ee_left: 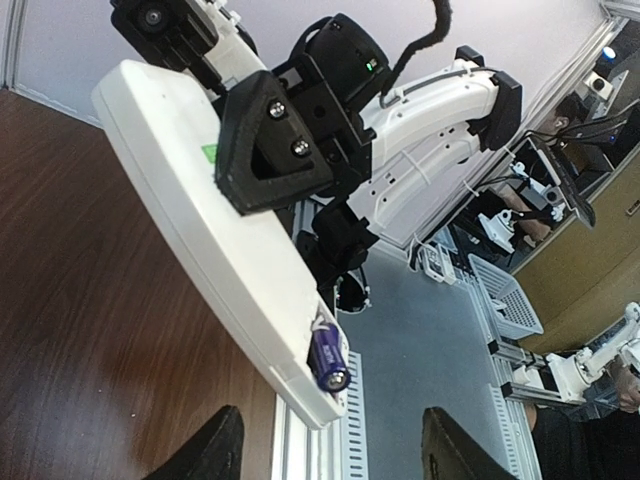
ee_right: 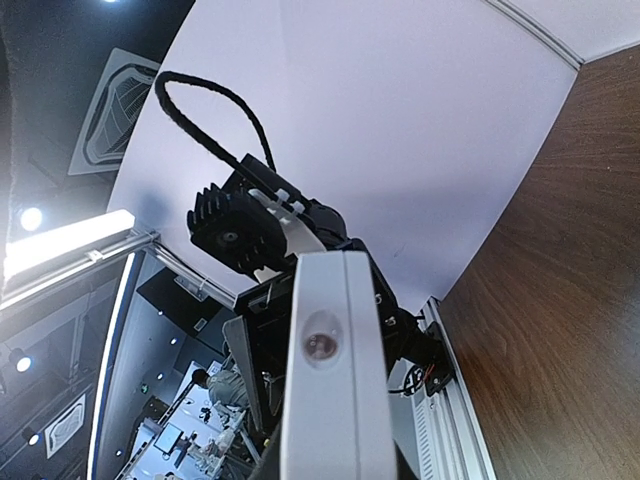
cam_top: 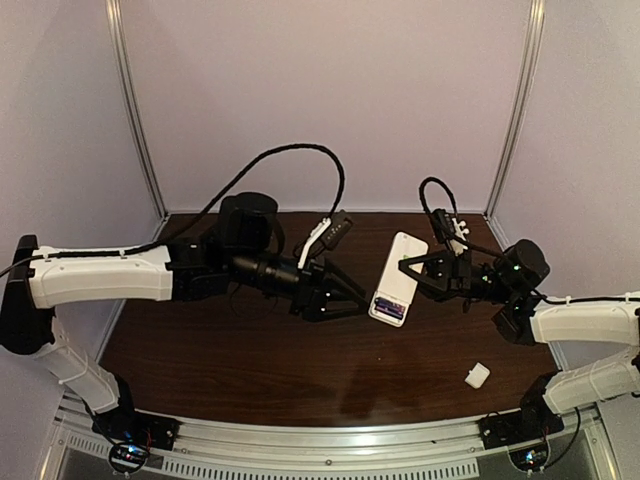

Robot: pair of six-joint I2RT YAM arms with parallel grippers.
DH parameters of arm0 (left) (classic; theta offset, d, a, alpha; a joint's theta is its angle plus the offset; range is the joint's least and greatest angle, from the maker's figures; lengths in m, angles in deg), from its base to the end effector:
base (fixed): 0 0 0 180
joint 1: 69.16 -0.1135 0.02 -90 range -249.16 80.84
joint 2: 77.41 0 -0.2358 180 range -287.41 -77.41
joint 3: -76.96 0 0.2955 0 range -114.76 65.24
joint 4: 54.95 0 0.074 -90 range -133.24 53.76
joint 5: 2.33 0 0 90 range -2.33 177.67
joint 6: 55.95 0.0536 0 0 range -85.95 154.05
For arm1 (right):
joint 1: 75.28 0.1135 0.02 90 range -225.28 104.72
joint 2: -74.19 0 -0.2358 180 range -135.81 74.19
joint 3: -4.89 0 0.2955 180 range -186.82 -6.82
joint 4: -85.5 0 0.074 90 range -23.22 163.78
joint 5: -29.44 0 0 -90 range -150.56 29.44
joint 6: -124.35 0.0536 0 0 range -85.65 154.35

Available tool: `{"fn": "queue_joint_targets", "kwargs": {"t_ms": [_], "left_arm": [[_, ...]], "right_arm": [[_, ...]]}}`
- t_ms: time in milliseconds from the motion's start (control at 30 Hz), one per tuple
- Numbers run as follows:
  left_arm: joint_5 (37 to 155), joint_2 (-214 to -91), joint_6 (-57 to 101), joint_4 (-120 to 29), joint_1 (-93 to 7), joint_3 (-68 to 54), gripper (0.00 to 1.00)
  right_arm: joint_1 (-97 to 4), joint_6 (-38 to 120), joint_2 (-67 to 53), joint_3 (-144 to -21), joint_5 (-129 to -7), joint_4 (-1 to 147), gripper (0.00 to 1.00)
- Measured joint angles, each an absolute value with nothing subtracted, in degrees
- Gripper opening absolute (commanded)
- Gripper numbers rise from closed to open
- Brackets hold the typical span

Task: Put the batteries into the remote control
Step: Load the battery into the battery compartment.

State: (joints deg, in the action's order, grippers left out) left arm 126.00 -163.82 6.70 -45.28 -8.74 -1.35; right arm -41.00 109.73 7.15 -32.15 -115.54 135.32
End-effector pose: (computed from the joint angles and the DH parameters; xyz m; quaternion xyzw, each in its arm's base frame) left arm 0.1726 -0.3715 0.2718 0.4027 0.6764 -0.5771 0.2174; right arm 0.2087 0.1954 0.2184 -0.1747 0.6101 0.7462 0.2012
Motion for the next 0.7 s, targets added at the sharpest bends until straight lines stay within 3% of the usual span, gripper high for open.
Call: {"fn": "queue_joint_targets", "kwargs": {"t_ms": [333,700], "left_arm": [[129.8,-166.4,0.3,-51.6,-8.8,0.1,0.52],[131.7,-166.9,-3.7,-57.3,-8.8,1.0,0.48]], "right_arm": [[-40.6,110.8,6.7,-32.7,-116.1,136.9,0.00],[-39.8,110.8,6.4,-32.7,-116.1,137.7,0.00]]}}
